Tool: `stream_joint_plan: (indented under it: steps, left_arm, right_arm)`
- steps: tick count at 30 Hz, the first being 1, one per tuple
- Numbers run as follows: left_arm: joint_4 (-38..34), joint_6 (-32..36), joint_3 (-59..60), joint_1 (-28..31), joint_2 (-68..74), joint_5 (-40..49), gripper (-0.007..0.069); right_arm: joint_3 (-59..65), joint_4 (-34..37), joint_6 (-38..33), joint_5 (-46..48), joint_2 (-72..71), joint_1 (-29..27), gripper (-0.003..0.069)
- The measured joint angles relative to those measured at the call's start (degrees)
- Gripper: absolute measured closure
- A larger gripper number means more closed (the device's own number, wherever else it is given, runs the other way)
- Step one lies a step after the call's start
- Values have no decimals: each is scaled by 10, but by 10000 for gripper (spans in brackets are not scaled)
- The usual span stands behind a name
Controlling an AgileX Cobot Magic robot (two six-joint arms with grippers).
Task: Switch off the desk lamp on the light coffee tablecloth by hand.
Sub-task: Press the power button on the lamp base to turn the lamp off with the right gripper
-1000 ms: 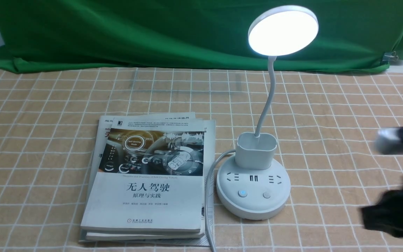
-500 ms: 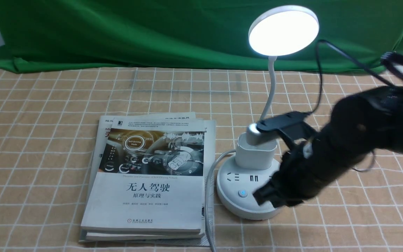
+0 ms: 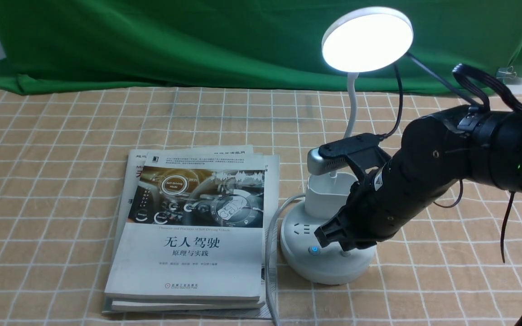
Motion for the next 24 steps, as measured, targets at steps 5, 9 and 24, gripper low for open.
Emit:
stream_joint_plan:
  steps: [5, 9, 24]
  left_arm:
    - [0, 0, 0, 0, 0, 0, 620]
    - [0, 0, 0, 0, 0, 0, 620]
    - [0, 0, 0, 0, 0, 0, 620]
  right_arm:
    - [0, 0, 0, -7, 24, 0, 620]
    - [-8, -1, 0, 0, 37, -1, 620]
    - [-5, -4, 0, -11, -15, -1, 620]
